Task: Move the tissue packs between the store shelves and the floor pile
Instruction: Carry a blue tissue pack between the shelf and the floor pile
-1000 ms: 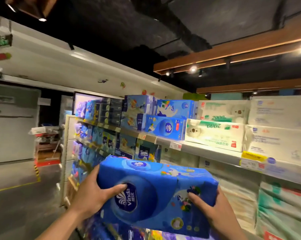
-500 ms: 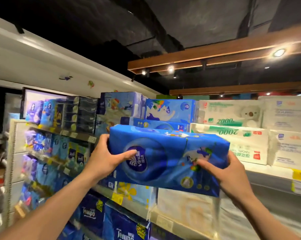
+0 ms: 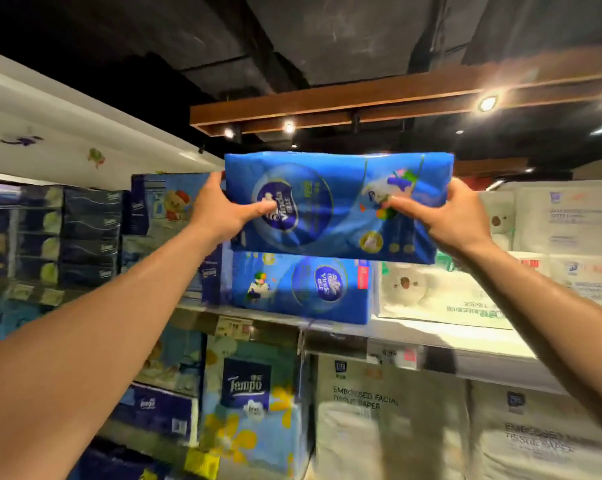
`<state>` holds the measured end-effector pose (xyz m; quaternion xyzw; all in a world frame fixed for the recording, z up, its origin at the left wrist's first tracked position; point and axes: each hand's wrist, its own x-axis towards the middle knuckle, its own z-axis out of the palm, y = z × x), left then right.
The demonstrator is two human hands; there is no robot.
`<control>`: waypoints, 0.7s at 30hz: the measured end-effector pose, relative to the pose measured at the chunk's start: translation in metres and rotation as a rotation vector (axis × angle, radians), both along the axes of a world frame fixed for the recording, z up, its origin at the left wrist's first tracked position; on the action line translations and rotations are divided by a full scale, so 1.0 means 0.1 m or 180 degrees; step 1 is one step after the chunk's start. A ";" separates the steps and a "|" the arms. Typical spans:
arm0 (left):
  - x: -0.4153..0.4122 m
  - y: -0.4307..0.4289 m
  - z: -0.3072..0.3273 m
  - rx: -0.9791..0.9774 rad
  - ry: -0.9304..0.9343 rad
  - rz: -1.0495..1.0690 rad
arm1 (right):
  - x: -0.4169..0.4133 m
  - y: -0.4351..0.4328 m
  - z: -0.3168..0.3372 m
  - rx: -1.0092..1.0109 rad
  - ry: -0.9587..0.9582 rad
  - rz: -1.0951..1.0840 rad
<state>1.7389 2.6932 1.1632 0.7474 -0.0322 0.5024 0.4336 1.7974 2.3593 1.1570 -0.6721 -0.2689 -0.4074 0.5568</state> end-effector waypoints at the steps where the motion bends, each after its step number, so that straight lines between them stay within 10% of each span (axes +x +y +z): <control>1: 0.16 0.09 0.08 0.0012 -0.0022 -0.0001 | 0.10 0.08 0.07 0.0029 -0.0026 -0.0046; 21: 1.72 0.78 0.15 0.2412 0.0008 0.0957 | 1.60 1.00 0.13 -0.0370 0.0525 -0.0692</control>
